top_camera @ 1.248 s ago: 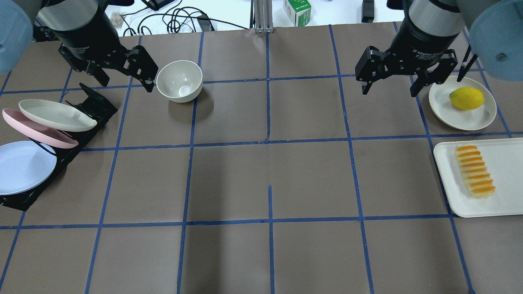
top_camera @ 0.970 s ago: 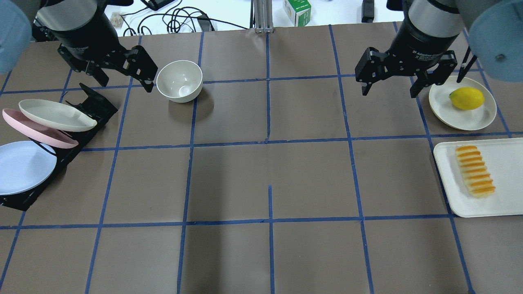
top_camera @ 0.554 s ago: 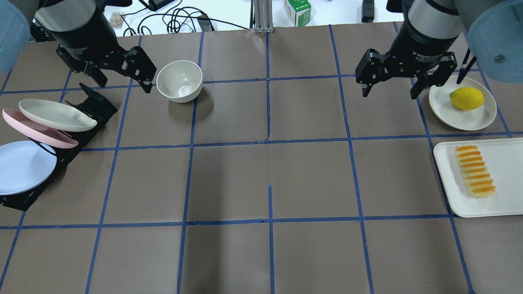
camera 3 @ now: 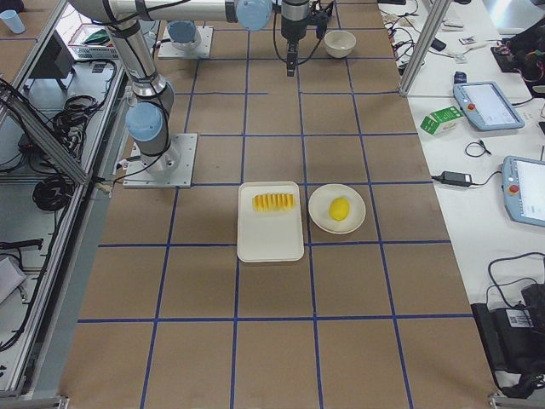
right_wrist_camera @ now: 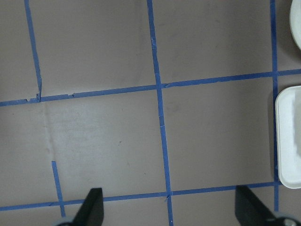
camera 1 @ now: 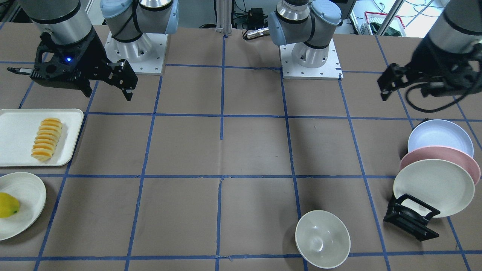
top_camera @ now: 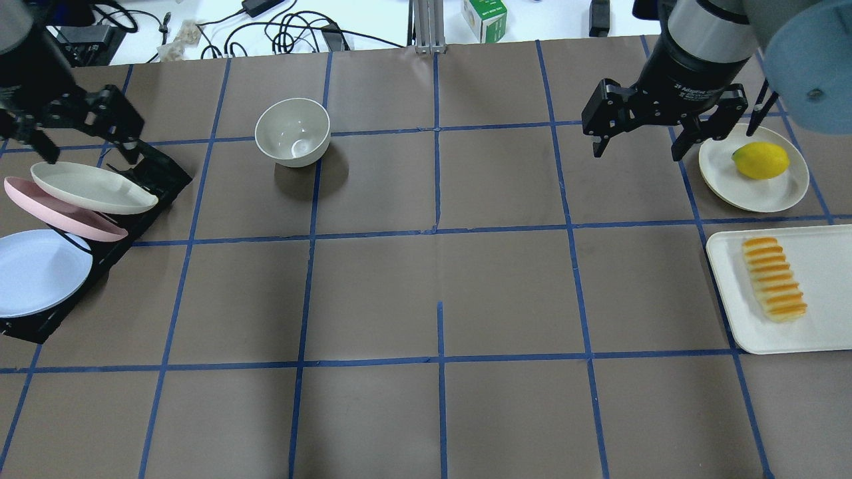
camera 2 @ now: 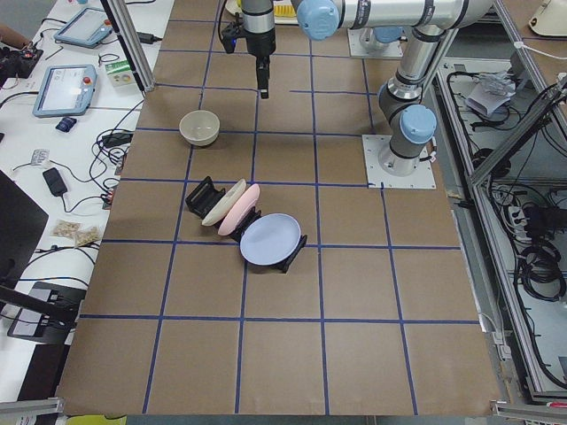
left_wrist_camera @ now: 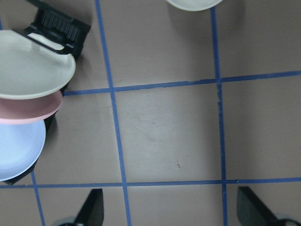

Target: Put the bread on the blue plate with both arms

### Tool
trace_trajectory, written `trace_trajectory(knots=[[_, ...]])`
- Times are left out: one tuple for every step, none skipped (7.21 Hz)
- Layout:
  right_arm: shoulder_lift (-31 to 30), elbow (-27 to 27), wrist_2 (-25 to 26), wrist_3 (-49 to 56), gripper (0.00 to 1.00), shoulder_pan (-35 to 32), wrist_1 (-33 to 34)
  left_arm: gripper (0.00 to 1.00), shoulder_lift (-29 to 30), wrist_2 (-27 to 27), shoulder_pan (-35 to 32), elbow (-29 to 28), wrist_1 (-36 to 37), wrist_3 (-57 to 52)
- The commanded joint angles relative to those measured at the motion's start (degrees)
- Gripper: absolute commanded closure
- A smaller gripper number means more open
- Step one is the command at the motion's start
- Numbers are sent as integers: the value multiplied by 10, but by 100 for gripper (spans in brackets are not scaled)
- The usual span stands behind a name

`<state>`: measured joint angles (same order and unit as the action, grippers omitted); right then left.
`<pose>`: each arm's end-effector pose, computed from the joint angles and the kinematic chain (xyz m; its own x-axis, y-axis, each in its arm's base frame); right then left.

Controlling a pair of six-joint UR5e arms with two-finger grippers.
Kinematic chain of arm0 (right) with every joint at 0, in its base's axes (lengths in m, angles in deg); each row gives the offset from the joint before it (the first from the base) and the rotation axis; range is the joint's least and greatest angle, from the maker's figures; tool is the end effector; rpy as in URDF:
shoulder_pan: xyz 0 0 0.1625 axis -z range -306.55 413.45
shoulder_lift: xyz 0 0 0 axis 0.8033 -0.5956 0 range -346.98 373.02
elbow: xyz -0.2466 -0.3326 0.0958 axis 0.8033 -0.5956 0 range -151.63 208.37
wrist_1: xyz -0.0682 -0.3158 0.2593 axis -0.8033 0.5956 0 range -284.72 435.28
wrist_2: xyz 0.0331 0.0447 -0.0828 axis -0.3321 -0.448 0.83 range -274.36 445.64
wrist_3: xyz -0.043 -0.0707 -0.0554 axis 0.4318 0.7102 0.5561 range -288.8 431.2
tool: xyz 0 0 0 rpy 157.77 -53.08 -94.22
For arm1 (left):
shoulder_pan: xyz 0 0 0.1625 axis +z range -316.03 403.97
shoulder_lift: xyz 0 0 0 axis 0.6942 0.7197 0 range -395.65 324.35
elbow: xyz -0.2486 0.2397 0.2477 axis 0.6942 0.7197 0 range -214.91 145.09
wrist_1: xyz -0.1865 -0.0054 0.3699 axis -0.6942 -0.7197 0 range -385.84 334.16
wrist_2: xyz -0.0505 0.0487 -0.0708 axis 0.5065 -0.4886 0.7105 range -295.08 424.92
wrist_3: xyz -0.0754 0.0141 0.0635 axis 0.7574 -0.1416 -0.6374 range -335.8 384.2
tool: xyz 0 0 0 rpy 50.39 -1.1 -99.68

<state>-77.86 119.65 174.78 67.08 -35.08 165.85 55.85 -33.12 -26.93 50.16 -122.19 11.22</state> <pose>0.1222 -0.4890 0.4854 -0.9951 0.0976 -0.0150 0.0976 0.9952 -0.0018 0.0498 -0.5089 0.5072 -0.9874 -0.0972 -0.1246 -0.1077 0.9909 0.0812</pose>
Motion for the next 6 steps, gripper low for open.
trace_trajectory(knots=[[2, 2, 62, 12, 0, 33, -6, 0, 30, -4, 166, 19, 4, -80], [3, 3, 71, 57, 0, 79, -6, 0, 55, -4, 222, 39, 45, -207], [4, 15, 73, 128, 0, 134, -4, 0, 92, -5, 264, 52, 145, -280], [6, 42, 71, 194, 0, 191, 4, 0, 129, -4, 307, 55, 177, -308], [10, 76, 66, 249, 0, 243, 43, 0, 150, -2, 330, 58, 201, -297], [24, 113, 68, 297, 0, 268, 111, 0, 150, -4, 331, 75, 229, -257]])
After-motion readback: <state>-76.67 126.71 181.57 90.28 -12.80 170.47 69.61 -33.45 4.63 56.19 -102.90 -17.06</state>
